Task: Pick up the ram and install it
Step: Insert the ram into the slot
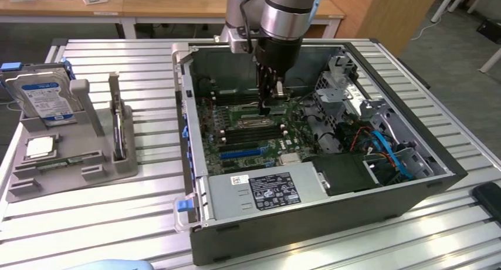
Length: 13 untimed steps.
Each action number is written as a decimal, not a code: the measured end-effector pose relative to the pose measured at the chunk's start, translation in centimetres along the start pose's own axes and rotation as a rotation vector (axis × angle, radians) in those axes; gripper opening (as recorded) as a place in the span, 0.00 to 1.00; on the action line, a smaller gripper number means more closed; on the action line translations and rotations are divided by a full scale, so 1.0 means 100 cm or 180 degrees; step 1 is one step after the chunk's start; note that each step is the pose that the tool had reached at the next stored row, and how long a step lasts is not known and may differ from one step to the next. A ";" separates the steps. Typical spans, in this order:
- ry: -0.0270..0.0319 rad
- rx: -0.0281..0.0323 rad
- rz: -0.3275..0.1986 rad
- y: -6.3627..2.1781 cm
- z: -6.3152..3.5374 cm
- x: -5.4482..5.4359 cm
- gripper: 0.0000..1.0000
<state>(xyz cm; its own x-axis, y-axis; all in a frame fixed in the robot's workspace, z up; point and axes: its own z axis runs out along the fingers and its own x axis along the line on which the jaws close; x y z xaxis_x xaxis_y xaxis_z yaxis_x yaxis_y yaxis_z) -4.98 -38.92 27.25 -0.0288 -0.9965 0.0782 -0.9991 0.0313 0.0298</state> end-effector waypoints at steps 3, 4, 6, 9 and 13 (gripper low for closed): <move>0.0007 0.0008 -0.0032 0.0001 0.0019 -0.001 0.13; 0.0010 0.0008 -0.0037 0.0005 0.0024 -0.001 0.13; 0.0014 0.0009 -0.0039 0.0016 0.0034 -0.002 0.13; 0.0021 0.0010 -0.0039 0.0024 0.0044 -0.003 0.13; 0.0023 0.0009 -0.0039 0.0024 0.0044 -0.003 0.13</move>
<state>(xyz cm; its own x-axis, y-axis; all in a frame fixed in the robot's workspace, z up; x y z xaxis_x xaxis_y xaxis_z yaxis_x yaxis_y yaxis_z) -5.23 -38.64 26.79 -0.0164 -0.9962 0.0851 -0.9994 0.0189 0.0279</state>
